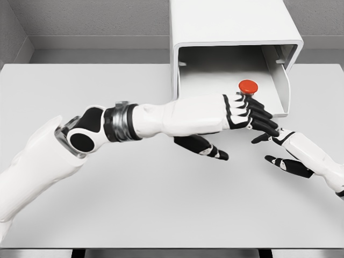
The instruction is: Slide open multi-storey tabletop storage cabinets and put open load switch and slide close multi-storey tabletop storage cabinets
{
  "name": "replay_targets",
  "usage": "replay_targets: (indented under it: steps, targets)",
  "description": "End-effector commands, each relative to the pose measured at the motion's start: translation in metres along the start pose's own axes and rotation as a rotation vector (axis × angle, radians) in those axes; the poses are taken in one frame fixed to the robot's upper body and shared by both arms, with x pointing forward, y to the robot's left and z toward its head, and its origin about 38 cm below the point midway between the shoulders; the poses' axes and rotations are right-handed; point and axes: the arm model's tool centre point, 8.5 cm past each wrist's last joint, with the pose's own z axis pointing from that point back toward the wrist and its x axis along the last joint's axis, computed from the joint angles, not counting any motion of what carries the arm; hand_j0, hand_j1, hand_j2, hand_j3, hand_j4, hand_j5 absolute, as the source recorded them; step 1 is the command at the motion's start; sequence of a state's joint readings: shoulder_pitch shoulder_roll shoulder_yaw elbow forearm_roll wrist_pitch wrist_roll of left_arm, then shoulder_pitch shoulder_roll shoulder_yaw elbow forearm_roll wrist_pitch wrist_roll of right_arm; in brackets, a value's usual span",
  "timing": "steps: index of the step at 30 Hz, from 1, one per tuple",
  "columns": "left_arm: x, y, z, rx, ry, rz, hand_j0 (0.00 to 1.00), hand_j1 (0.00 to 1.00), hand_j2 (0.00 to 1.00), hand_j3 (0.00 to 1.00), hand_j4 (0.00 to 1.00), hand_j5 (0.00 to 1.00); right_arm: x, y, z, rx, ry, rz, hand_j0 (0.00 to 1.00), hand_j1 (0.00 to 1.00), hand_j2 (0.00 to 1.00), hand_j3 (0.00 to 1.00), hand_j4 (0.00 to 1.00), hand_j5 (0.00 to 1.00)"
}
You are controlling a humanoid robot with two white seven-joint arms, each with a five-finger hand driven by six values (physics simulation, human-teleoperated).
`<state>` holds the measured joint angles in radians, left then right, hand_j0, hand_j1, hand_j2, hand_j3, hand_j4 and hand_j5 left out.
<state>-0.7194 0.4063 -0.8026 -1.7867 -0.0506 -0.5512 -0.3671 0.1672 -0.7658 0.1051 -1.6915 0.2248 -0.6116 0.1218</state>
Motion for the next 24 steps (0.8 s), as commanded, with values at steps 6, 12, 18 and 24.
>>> replay_targets:
  steps: [6,12,18,24]
  targets:
    - [0.002,0.080,0.135,0.284,0.265,-0.202,1.00,1.00,1.00,1.00,1.00,1.00,0.005,-0.001,-0.004,-0.010,-0.017,-0.005,0.67,0.67,0.67,0.67,0.67,0.67]
    - [-0.017,0.024,0.310,0.365,0.819,-0.119,1.00,1.00,1.00,1.00,1.00,1.00,0.020,0.000,-0.012,-0.008,-0.068,0.001,0.67,0.67,0.67,0.67,0.67,0.67]
    - [-0.035,-0.054,0.382,0.384,1.056,0.107,1.00,1.00,1.00,1.00,1.00,1.00,0.027,0.002,-0.022,-0.023,-0.102,-0.009,0.67,0.67,0.67,0.67,0.67,0.67]
    - [-0.034,-0.060,0.382,0.375,1.059,0.122,1.00,1.00,1.00,1.00,1.00,1.00,0.030,-0.001,-0.031,-0.032,-0.124,-0.009,0.67,0.67,0.67,0.67,0.67,0.67]
